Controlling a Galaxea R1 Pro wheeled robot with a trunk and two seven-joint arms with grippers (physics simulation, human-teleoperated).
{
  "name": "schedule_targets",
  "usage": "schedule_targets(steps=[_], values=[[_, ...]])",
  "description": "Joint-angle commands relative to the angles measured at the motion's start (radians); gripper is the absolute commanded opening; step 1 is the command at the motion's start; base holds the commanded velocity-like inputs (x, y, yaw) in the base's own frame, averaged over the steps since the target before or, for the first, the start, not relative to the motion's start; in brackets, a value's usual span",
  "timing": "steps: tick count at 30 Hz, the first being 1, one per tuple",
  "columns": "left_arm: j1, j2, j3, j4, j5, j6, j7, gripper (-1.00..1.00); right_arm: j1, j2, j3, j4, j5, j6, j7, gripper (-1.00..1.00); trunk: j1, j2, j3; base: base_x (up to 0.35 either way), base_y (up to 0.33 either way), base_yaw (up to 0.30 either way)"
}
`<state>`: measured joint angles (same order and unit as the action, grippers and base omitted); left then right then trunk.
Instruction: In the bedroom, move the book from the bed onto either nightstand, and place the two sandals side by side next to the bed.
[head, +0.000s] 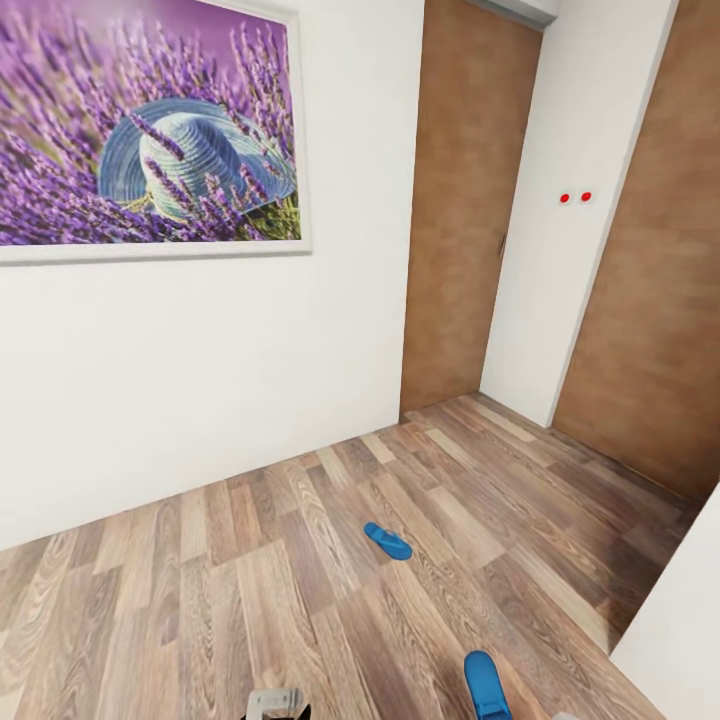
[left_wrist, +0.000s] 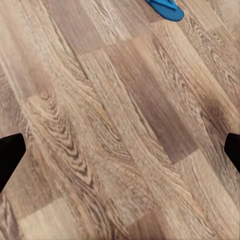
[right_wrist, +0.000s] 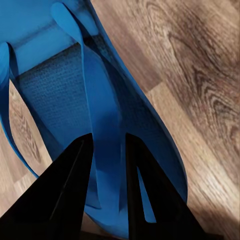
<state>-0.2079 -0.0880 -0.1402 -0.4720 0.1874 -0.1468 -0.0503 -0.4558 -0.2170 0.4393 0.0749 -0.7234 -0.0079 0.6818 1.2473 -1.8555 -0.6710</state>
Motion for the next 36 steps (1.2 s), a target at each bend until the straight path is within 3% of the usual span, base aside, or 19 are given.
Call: schedule_targets(steps=[1,8,28,36], values=[[-0.001,0.001,-0.004,0.001,0.011,-0.004,-0.002,1.00,-0.001,0.001,0.009,0.003,-0.011,0.000,0.008,-1.00,0.000,0.000,-0.001,0.041,0.000,-0.003],[-0.001,0.001,-0.004,0.001,0.011,-0.004,-0.002,1.00,-0.001,0.001,0.009,0.003,-0.011,0.000,0.008,-1.00,0.000,0.000,-0.001,0.011,0.000,-0.079],[-0.001,0.001,-0.004,0.001,0.011,-0.004,-0.002,1.00,-0.001,0.001,0.009,0.003,-0.011,0.000,0.008,-1.00,0.000,0.000,-0.001,0.003,0.000,-0.269],[-0.001,0.001,-0.004,0.001,0.010,-0.004,-0.002,1.00,-0.001,0.001,0.009,0.003,-0.011,0.000,0.007,-1.00,0.000,0.000,-0.001,0.242,0.000,-0.057]])
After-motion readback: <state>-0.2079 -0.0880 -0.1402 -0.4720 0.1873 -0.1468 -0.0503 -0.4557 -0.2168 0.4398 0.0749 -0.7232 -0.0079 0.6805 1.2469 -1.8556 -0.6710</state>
